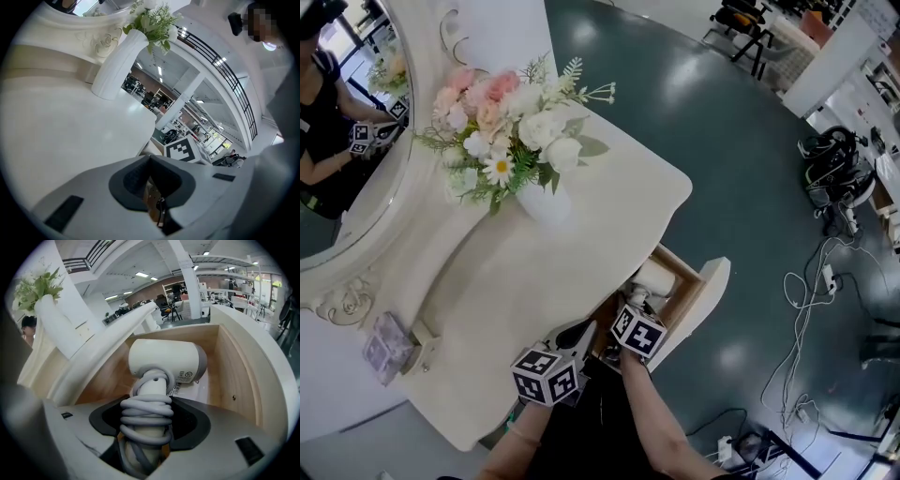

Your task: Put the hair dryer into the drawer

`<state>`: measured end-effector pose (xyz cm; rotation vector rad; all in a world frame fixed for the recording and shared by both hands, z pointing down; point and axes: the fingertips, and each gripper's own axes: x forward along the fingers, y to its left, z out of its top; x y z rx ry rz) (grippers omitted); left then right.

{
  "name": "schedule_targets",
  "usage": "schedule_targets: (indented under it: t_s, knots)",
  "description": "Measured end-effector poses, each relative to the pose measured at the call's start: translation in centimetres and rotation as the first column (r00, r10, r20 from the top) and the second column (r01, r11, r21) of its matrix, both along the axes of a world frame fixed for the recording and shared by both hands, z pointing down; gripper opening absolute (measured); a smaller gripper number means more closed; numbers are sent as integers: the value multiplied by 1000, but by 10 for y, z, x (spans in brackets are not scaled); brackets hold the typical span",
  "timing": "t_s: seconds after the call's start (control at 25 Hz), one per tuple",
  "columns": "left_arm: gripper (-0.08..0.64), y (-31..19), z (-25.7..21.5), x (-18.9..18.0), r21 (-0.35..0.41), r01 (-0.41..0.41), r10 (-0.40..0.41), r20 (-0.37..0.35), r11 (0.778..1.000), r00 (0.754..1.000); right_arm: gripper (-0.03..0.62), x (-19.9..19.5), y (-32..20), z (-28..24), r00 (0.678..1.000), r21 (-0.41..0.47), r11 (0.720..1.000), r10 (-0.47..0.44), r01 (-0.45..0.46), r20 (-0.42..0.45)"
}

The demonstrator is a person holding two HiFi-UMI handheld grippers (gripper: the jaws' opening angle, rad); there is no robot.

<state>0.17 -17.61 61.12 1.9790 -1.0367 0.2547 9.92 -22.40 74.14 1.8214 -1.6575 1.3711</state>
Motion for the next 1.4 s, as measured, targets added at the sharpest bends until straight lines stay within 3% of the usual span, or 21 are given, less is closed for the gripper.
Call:
schedule_targets:
  t_s: [0.24,0.64,0.96,1.16,1.4]
  knots:
    - [11,3,-4,-7,26,27,-27,0,999,1000,278,-5,-3,12,994,7,997,-70,71,-85]
    - [11,13,-2,-10,20,31,-31,1,999,1000,282,-13,-1,26,989,-38,993,-113,110,-91]
    - [11,20,-2,-12,19,38,-38,-4,999,999,299,-14,1,26,992,-49,992,-116,113,-51]
    - [11,25,-6,-15,29,47,-47,-6,998,999,362,-15,2,22,993,-45,992,-115,115,-13]
    - [11,32,-11,-15,40,55,-55,-16,998,998,379,-17,1,6,989,-11,989,-148,148,-16]
